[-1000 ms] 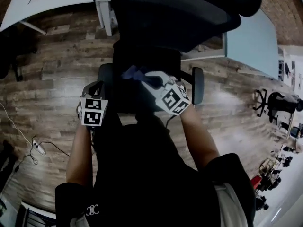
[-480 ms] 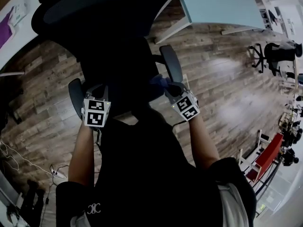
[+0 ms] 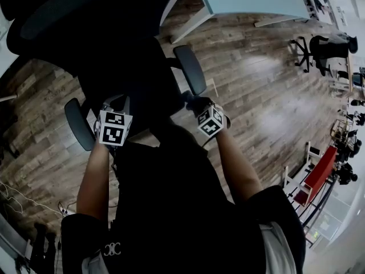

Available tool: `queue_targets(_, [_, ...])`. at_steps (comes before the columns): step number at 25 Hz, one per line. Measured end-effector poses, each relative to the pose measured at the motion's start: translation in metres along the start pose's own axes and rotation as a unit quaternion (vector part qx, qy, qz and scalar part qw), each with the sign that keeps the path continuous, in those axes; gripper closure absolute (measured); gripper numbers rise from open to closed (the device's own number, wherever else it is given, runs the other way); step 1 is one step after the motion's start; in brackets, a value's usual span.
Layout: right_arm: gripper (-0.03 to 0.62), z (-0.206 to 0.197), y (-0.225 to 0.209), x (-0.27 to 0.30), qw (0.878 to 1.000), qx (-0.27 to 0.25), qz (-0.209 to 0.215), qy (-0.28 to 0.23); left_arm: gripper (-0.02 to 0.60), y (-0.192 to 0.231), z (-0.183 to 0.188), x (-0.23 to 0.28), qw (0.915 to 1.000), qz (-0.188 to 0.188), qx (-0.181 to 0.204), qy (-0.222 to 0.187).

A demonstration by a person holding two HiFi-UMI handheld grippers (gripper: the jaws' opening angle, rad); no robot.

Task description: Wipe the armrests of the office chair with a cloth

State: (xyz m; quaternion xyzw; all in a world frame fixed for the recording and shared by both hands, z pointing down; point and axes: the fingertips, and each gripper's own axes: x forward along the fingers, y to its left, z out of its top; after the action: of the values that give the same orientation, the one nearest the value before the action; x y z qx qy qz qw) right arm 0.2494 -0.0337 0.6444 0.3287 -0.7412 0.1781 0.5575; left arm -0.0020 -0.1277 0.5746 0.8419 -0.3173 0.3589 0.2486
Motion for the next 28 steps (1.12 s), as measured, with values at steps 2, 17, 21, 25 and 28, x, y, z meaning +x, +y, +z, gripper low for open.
queue_targets(2, [0.548, -0.001, -0.009, 0.007, 1.000, -0.008, -0.004, 0.013, 0.577, -0.004, -0.002, 0.001, 1.0000, -0.001, -0.005, 0.000])
queue_targets(17, [0.546, 0.054, -0.062, 0.051, 0.983, -0.175, -0.006, 0.045, 0.575, 0.013, -0.043, -0.018, 0.9978, 0.042, -0.044, 0.029])
queue_targets(21, [0.547, 0.083, -0.076, 0.055, 0.977, -0.211, -0.018, 0.013, 0.576, 0.006, -0.039, -0.021, 0.9962, 0.055, -0.057, 0.034])
queue_targets(25, [0.546, 0.117, -0.105, 0.064, 0.970, -0.241, -0.021, -0.007, 0.576, -0.008, -0.034, -0.013, 0.9939, 0.064, -0.080, 0.040])
queue_targets(28, [0.546, 0.134, -0.117, 0.073, 0.965, -0.262, -0.002, -0.016, 0.577, -0.022, -0.031, -0.006, 0.9925, 0.072, -0.087, 0.046])
